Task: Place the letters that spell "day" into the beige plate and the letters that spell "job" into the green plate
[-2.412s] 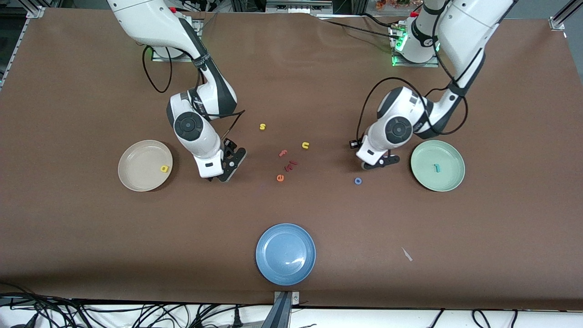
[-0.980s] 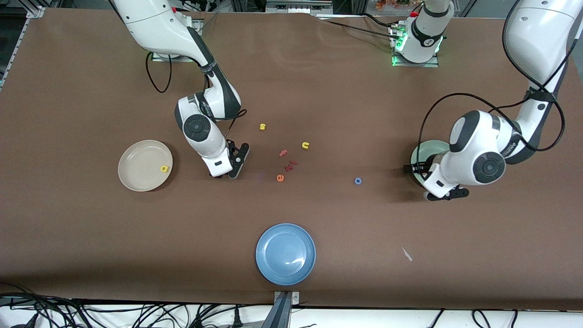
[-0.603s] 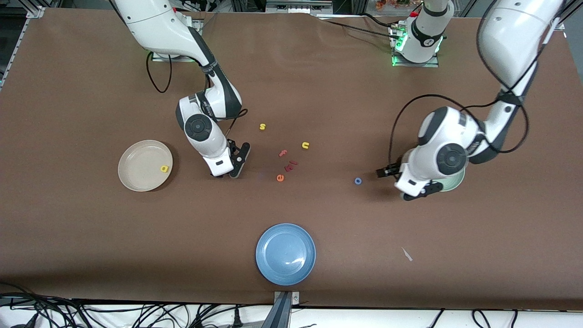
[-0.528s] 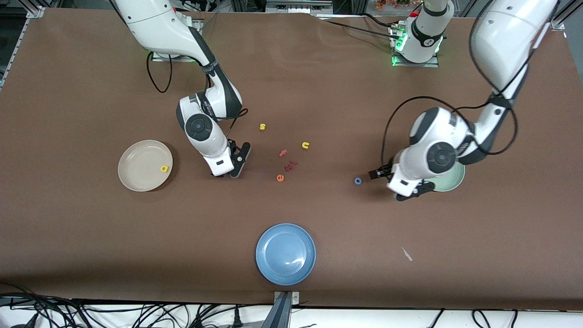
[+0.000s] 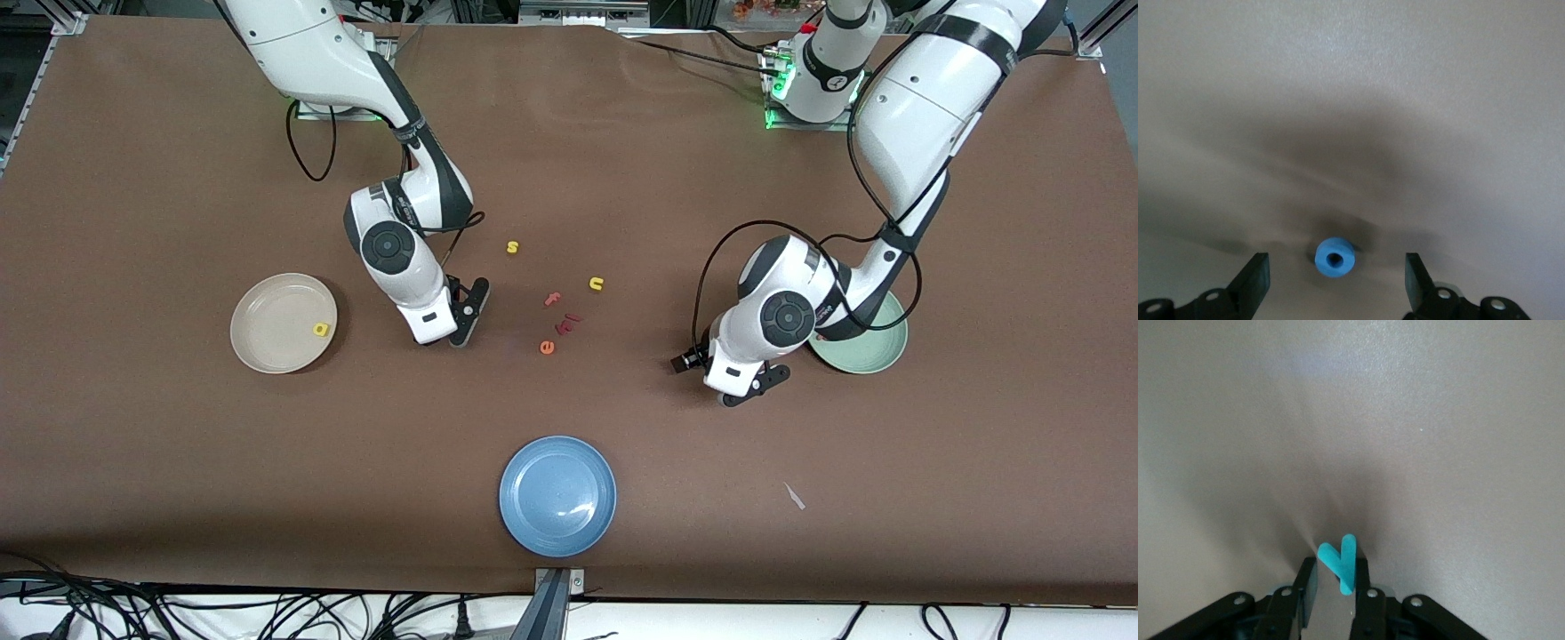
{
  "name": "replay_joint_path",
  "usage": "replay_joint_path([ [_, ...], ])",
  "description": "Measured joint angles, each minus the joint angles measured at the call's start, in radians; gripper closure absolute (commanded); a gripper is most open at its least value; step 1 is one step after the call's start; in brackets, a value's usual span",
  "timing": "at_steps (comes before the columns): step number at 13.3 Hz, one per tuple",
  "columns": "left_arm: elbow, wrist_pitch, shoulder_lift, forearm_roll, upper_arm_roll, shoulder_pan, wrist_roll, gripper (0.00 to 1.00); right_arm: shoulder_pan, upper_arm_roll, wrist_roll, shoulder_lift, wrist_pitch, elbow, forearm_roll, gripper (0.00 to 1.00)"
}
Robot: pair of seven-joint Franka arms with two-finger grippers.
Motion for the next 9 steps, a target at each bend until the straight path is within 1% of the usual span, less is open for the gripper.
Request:
replay_joint_path([
  [1,0.002,0.000,0.003,0.000,0.002,-0.004,0.000,0.29,0.000,0.000,0.000,0.000,0.000,0.000,0.000,0.87],
  [2,0.002,0.000,0.006,0.000,0.003,-0.006,-0.001,0.32,0.000,0.000,0.000,0.000,0.001,0.000,0.000,0.90],
  [3,0.003,0.000,0.009,0.000,0.005,-0.008,-0.002,0.39,0.000,0.000,0.000,0.000,0.001,0.000,0.000,0.91],
  [4,0.003,0.000,0.013,0.000,0.006,-0.010,-0.002,0.41,0.000,0.000,0.000,0.000,0.001,0.000,0.000,0.95],
  [6,0.003,0.000,0.020,0.000,0.007,-0.014,-0.002,0.57,0.000,-0.001,0.000,0.000,0.000,0.001,0.000,1.00],
  [8,0.007,-0.005,0.020,0.000,0.007,-0.015,-0.002,0.79,0.000,-0.002,0.001,0.000,0.000,0.003,0.000,1.00],
  [9,0.011,-0.012,0.019,0.000,0.007,-0.015,-0.003,0.87,0.000,-0.006,0.001,0.000,-0.001,0.006,0.001,1.00],
])
